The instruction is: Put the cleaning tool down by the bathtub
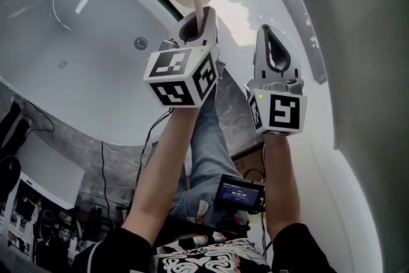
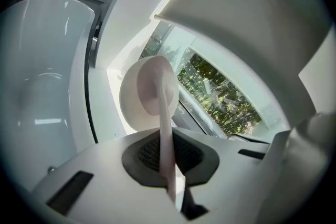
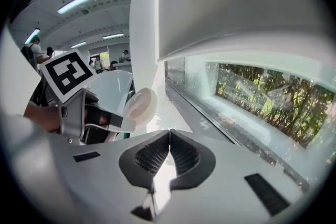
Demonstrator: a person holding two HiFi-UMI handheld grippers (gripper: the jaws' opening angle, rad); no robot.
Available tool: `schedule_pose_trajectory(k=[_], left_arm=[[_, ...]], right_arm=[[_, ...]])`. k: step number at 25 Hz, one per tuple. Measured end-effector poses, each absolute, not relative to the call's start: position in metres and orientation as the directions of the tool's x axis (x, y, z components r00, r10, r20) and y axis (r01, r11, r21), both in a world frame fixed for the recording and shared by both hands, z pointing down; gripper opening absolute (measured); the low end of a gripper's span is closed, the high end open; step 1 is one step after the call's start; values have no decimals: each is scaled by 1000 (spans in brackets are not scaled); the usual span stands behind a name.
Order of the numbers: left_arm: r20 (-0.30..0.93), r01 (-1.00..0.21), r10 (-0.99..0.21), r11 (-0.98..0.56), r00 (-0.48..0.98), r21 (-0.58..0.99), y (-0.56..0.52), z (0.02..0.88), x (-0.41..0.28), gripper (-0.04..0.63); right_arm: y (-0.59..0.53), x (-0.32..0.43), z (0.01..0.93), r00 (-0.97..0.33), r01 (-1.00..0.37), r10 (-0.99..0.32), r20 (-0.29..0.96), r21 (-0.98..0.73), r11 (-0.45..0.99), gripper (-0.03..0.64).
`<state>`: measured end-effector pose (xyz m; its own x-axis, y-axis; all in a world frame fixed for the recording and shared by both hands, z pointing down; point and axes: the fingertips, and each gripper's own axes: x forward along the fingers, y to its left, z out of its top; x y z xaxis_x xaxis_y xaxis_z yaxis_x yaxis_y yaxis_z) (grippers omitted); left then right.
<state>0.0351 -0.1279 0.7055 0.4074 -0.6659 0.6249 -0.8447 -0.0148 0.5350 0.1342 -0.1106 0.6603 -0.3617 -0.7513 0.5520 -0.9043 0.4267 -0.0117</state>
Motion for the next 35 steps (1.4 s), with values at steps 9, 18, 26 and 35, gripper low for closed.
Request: schedule_pose_trajectory(k=[9,18,26,35], left_arm=[[647,-848,-658,25,385,530,-146,743,42,14],[684,-867,-623,19,379,498,-152,780,64,14],[726,-874,-576,39,376,484,-152,812,70,14],[752,-878,-551,71,361,473,-152,834,67,14]], right_arm=[[-103,127,699,-381,-890,-702,602,-32,456,26],[-107,124,722,-413,-870,-669,618,-51,490,26],[-122,131,733,-423,-854,-657,624,-31,520,26],[-121,132,736,-428,-849,-646,632,-38,526,26]])
